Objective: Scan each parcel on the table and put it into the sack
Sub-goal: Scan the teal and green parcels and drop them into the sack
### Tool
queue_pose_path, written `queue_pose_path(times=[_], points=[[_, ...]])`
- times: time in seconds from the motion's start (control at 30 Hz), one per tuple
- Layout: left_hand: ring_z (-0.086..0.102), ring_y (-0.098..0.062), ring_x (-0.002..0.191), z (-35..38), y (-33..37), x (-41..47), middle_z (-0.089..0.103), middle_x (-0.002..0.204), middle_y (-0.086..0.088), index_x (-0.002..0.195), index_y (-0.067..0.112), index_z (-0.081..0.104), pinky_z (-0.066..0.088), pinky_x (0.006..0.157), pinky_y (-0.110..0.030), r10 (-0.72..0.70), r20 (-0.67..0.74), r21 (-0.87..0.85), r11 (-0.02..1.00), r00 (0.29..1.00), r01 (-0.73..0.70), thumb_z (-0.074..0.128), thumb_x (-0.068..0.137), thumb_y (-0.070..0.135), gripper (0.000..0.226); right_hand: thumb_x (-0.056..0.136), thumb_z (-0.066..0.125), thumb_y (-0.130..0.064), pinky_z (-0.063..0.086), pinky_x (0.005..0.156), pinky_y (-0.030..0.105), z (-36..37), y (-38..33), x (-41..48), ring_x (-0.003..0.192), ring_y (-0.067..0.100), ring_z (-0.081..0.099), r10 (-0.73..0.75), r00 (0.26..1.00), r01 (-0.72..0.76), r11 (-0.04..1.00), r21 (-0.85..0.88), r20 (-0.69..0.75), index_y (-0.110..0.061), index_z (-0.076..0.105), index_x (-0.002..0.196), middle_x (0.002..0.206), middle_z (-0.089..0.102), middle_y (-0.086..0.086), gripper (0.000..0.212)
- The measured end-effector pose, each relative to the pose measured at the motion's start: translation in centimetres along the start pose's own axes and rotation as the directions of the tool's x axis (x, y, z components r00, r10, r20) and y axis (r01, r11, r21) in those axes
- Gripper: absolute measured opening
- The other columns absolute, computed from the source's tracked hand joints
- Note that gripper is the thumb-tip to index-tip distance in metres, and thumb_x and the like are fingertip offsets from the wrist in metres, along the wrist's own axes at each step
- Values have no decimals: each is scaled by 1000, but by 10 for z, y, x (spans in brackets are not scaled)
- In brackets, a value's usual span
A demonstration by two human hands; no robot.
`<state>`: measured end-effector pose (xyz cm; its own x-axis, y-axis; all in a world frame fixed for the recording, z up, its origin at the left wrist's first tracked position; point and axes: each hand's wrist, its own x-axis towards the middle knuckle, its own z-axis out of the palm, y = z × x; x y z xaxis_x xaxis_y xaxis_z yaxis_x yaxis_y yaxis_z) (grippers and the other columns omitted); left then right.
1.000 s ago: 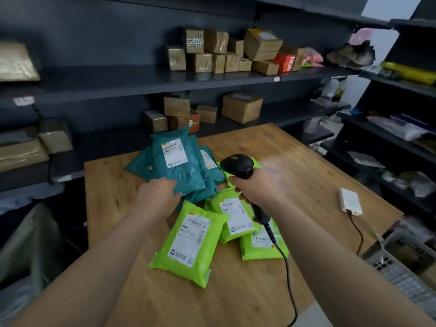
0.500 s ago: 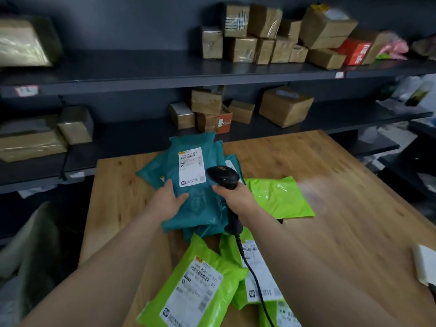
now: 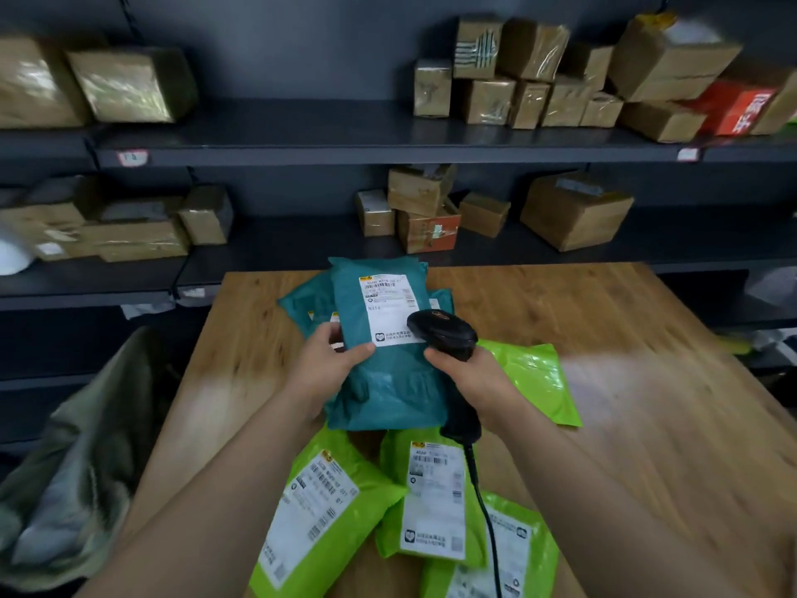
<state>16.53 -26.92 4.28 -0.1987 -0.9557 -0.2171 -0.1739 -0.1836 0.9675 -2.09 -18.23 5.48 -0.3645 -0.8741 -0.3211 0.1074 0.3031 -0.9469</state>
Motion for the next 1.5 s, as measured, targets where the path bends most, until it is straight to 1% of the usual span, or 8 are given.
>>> queue_pose_path(times=[0.07, 0.17, 0.33, 0.47, 0.63, 0.8, 1.23, 1.5], points=[[71, -19, 88, 9, 8, -16, 71, 105, -5, 104, 14, 59, 59, 79, -38, -42, -22, -156, 987, 999, 38, 76, 82, 26, 31, 85, 74, -16, 56, 84, 33, -21, 0, -20, 94, 18, 69, -50, 998, 51, 998, -31, 37, -12, 72, 101, 101, 74, 6, 17], [71, -25, 95, 21, 17, -38, 72, 109, -10, 122, 9, 54, 56, 88, -46, -126, -5, -342, 932, 992, 116, 75, 82, 19, 46, 84, 73, -11, 55, 69, 20, -51, 1, -49, 84, 11, 71, -80, 989, 85, 996, -28, 128, -15, 73, 93, 91, 77, -2, 9], [72, -18, 88, 39, 10, -79, 73, 107, -3, 114, 13, 62, 57, 65, -32, -112, 42, -305, 945, 993, 119, 64, 86, -3, 32, 85, 73, -14, 53, 74, 28, -85, -2, -83, 80, 6, 69, -116, 982, 135, 982, -131, 147, -19, 73, 91, 82, 75, -10, 8], [71, -20, 91, 55, -3, -107, 72, 107, -1, 112, 16, 60, 59, 69, -37, -63, -44, -288, 957, 997, 48, 66, 83, -7, 37, 87, 71, -20, 50, 61, 36, -97, -18, -104, 57, 15, 58, -143, 975, 174, 968, -182, 172, -12, 68, 85, 70, 66, 0, 9], [67, -25, 101, 72, -14, -129, 69, 114, -6, 111, 19, 59, 56, 88, -48, -23, -101, -234, 972, 995, -1, 66, 83, -6, 38, 86, 69, -22, 41, 45, 28, -99, -35, -128, 41, 17, 47, -161, 969, 210, 938, -275, 188, -10, 61, 67, 55, 59, 2, 24], [66, -25, 103, 80, -20, -142, 67, 117, -6, 124, 14, 55, 56, 88, -47, 12, -140, -203, 978, 990, -41, 69, 82, -2, 47, 83, 69, -18, 39, 45, 27, -105, -37, -146, 43, 16, 44, -105, 978, 159, 937, -311, 183, -11, 57, 68, 54, 53, 3, 21], [66, -24, 102, 79, -29, -141, 66, 119, -5, 129, 13, 54, 57, 79, -41, -4, -123, -174, 985, 992, -17, 67, 84, -2, 49, 81, 69, -15, 37, 43, 27, -117, -43, -168, 43, 18, 44, -105, 979, 160, 925, -345, 172, -7, 58, 71, 54, 51, 6, 17], [67, -20, 98, 78, -27, -138, 67, 112, -1, 118, 16, 56, 57, 80, -41, -42, -104, -269, 963, 994, 13, 66, 85, -3, 40, 81, 68, -15, 37, 43, 27, -119, -47, -167, 41, 18, 43, -109, 984, 150, 930, -334, 140, -5, 58, 69, 54, 50, 8, 19]])
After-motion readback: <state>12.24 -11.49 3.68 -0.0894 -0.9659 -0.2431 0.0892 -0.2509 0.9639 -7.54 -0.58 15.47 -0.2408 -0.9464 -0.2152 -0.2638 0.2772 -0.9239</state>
